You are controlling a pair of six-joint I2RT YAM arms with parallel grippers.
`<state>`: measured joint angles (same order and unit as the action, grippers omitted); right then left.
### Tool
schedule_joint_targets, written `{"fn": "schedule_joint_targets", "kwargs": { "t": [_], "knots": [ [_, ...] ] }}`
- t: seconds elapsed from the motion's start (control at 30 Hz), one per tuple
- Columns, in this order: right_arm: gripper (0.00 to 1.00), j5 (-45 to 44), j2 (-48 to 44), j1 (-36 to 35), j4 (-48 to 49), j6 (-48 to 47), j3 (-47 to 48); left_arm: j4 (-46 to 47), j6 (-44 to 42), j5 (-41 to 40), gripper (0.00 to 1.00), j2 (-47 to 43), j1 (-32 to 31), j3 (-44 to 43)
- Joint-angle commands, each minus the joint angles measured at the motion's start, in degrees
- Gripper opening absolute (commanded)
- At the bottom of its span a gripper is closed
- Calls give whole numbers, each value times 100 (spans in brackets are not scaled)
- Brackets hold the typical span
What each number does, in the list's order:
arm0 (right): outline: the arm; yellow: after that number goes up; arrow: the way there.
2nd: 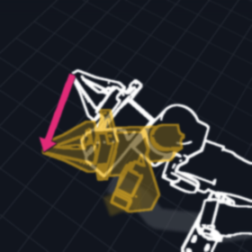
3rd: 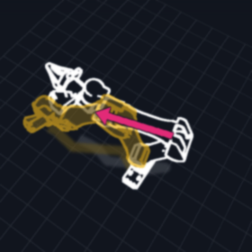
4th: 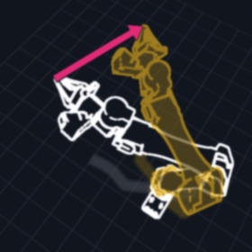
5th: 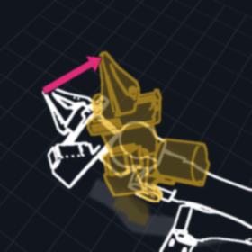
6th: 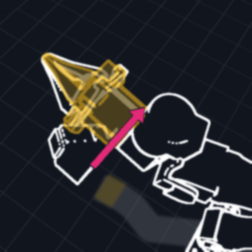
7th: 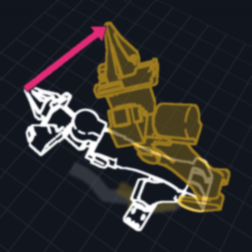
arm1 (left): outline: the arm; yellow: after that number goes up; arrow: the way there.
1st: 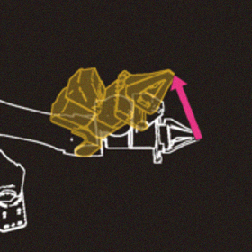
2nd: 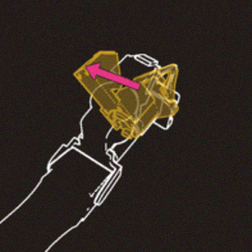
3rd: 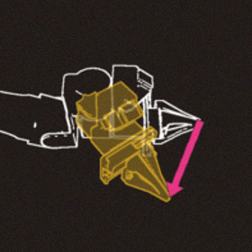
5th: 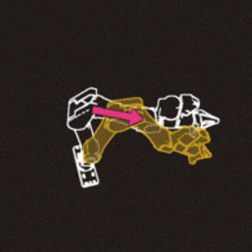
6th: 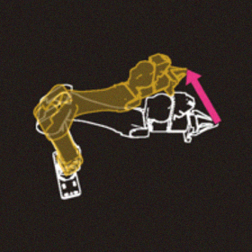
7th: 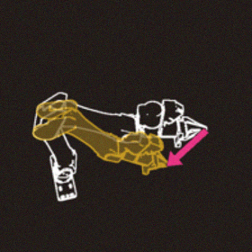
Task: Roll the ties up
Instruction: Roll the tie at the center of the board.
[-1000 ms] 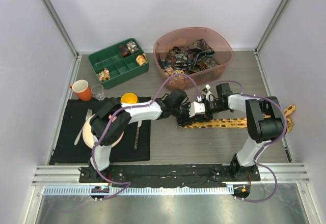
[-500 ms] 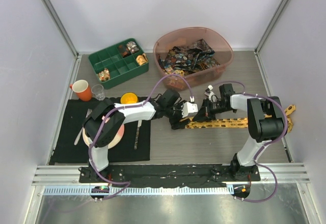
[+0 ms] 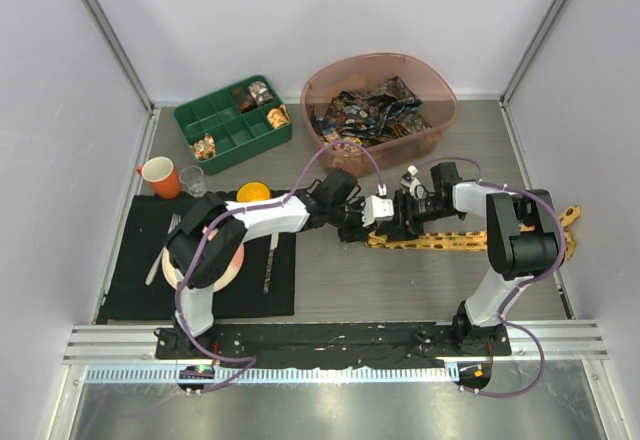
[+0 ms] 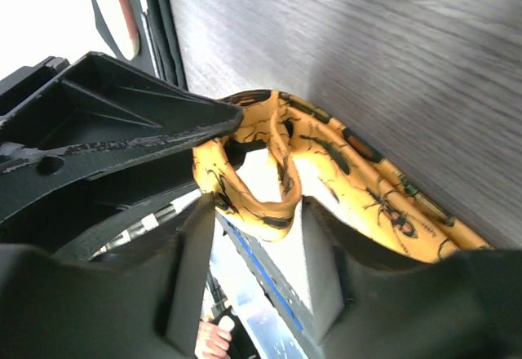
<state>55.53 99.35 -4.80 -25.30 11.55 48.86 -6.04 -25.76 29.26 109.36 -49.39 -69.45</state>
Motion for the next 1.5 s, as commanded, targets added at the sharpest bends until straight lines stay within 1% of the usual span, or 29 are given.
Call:
{"fn": "schedule_joint_targets", "kwargs": {
  "t": [0.0,0.07,0.23,0.3,0.4,0.47,0.53,0.57,0.6,0.63,0.67,0.7,0.73,0.8,0.83,0.93,1.1,1.13,1.17,1.2,1.23,1.33,1.4,1.43,1.47],
  "knots": [
    [57,151,-390,84,-537,-381,308,-55,-78,159,32,85,-97,-297],
    [58,116,-399,119,-738,-513,387,-169,-131,125,31,120,-124,-332],
    [59,125,-259,137,-871,-593,466,-389,-175,-69,32,349,-142,-543],
    [57,90,-188,128,-854,-593,466,-415,-166,-121,32,393,-150,-604],
    [51,-33,-30,137,-854,-601,458,-442,-131,-131,32,489,-168,-710],
    [43,-156,84,128,-845,-680,466,-459,-96,-139,32,533,-177,-763],
    [31,-323,163,137,-819,-742,432,-459,-96,-148,34,560,-203,-781],
    [23,-384,207,137,-793,-803,431,-459,-87,-157,35,551,-203,-789],
    [19,-489,295,137,-775,-847,414,-459,-70,-140,38,551,-194,-781],
    [14,-560,339,137,-731,-882,396,-468,-61,-105,45,534,-194,-781],
    [5,-613,365,137,-696,-917,396,-477,-78,-61,52,508,-203,-746],
    [2,-666,427,128,-643,-987,379,-538,-200,-17,58,490,-203,-728],
    [1,-744,453,137,-556,-988,361,-564,-245,27,66,490,-203,-719],
    [1,-754,515,137,-502,-997,352,-565,-237,63,71,525,-203,-736],
    [1,-702,524,137,-467,-980,352,-565,-202,45,80,560,-194,-780],
    [1,-596,498,128,-371,-927,343,-573,-79,1,86,762,-220,-1017],
    [1,-394,445,128,-221,-769,308,-696,-183,-332,85,1086,-387,-1343],
    [1,-367,436,128,-178,-716,300,-801,-245,-350,81,1122,-388,-1439],
    [1,-332,427,119,-151,-698,299,-1098,-315,-350,78,1157,-388,-1475],
    [1,-306,427,111,-151,-681,299,-1257,-359,-368,72,1175,-396,-1501],
    [2,-280,427,111,-159,-672,299,-1424,-464,-377,60,1140,-388,-1466],
    [3,-165,375,49,-168,-654,247,-1558,-693,-473,54,773,-388,-994],
    [5,-139,322,-12,-160,-575,212,-1706,-781,-500,49,631,-379,-834],
    [5,-113,313,-65,-125,-540,159,-1759,-790,-552,44,578,-379,-720],
    [6,-95,304,-91,-107,-479,124,-1803,-790,-579,42,499,-370,-667]
  ]
}}
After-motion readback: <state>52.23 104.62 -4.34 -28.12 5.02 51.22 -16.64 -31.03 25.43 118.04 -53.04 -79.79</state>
